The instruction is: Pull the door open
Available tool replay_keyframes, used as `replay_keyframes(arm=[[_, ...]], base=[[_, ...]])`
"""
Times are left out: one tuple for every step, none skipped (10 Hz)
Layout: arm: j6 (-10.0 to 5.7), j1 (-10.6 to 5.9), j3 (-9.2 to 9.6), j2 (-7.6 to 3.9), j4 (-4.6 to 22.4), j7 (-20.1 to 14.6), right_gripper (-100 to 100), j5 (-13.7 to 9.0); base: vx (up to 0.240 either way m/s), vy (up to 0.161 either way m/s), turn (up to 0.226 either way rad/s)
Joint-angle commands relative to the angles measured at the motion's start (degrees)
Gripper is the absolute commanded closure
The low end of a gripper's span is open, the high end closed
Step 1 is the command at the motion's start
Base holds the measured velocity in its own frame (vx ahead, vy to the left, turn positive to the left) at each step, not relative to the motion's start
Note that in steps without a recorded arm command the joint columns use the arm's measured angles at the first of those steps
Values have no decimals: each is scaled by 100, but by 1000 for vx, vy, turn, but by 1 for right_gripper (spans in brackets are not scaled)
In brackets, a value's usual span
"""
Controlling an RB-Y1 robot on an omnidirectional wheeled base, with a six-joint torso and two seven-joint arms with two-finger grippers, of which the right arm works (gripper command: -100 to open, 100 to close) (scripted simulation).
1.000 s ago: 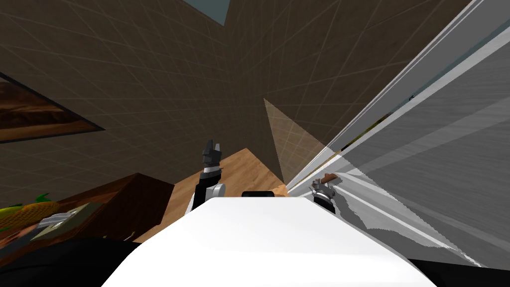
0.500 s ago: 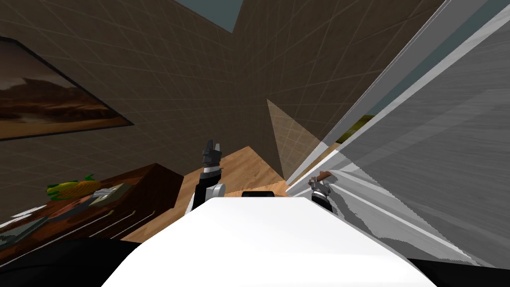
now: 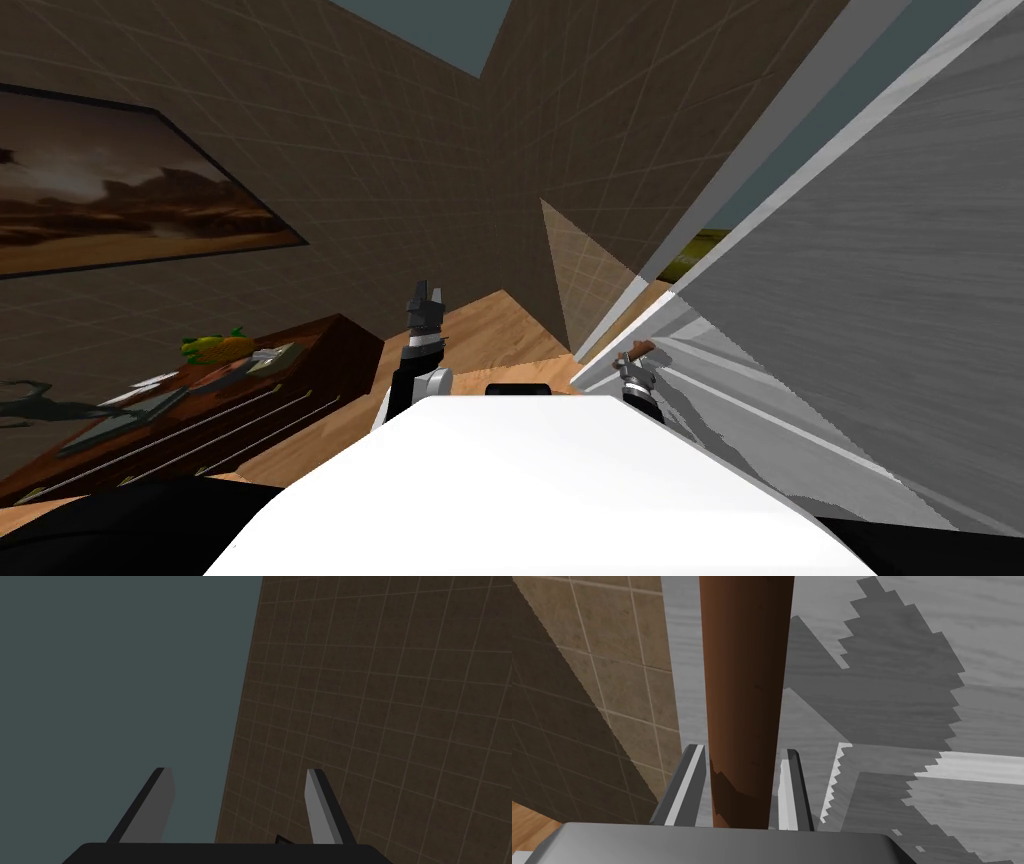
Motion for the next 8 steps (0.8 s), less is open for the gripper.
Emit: replay_keyframes(arm=[[-4,39,96,-17,-61,-43,100,59],[-12,57,155,-32,-91,-77,100,97],[-31,-4,114,-37,-22,-73,100,76],[-54,54,247,-68,-77,-143,100,151],[-74,81,309,-92,-105,-182,100,188],[-96,111,377,-118,-136,-225,100,228],[-131,159,485,-159,-185,-292,100,291],[-154,190,555,-186,-217,-336,100,332]], base=[[-219,57,44],[-235,63,39],[-106,31,15],[-162,22,58],[-243,33,73],[-224,22,49],[-250,0,69],[-216,13,58]])
